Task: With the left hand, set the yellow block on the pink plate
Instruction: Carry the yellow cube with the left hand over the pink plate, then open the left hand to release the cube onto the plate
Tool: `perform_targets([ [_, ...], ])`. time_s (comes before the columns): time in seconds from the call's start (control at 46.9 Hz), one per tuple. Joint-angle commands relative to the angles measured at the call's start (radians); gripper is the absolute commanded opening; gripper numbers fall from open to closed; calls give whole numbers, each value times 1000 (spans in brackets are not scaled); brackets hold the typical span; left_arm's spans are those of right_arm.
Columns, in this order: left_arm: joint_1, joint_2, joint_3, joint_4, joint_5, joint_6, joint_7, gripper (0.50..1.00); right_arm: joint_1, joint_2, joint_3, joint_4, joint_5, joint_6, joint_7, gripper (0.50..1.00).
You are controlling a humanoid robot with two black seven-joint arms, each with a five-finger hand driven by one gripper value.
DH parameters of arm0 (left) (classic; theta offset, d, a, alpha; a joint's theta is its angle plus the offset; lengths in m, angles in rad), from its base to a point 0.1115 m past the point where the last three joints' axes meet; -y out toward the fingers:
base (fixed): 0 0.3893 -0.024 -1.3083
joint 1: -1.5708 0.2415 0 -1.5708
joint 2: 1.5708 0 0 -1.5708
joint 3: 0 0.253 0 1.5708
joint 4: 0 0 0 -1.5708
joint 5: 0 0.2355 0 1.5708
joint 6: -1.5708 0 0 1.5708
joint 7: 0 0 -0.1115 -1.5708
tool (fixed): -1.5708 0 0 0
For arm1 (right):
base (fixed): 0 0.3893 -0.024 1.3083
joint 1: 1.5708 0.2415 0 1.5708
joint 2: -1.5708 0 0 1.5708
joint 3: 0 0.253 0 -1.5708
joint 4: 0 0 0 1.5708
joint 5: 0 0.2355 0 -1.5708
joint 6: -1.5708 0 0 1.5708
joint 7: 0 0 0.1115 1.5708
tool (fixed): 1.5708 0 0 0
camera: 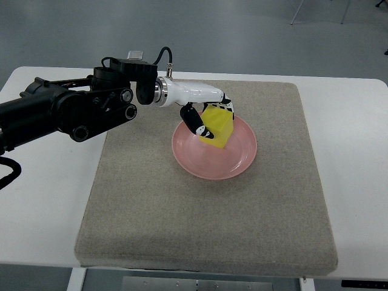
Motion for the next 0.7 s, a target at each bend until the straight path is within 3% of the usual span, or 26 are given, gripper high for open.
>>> perform_targets([
  [0.0, 14, -2, 0, 0, 40, 1, 0, 500, 0, 0, 0, 0, 0, 0, 0, 924],
  [0.235, 29, -2, 0, 0, 63, 32, 0, 500, 0, 0, 0, 0, 0, 0, 0, 924],
  [0.299, 30, -2, 0, -1, 62, 49, 0, 604, 0, 0, 0, 0, 0, 0, 0, 924],
  [0.363, 29, -2, 0, -1, 56, 59, 0, 820, 0, 0, 0, 0, 0, 0, 0, 924],
  [0.384, 29, -2, 0, -1, 51, 60, 0, 857, 0, 0, 0, 0, 0, 0, 0, 924],
  [0.469, 26, 0, -1, -6, 45, 58, 0, 906, 0, 0, 0, 0, 1, 0, 0, 924],
  [0.512, 26, 0, -1, -7, 43, 58, -2, 981, 0, 0, 0, 0, 0, 0, 0, 924],
  [0.683, 26, 6, -3, -13, 42, 49, -2, 992, 0, 0, 0, 0, 0, 0, 0, 924],
])
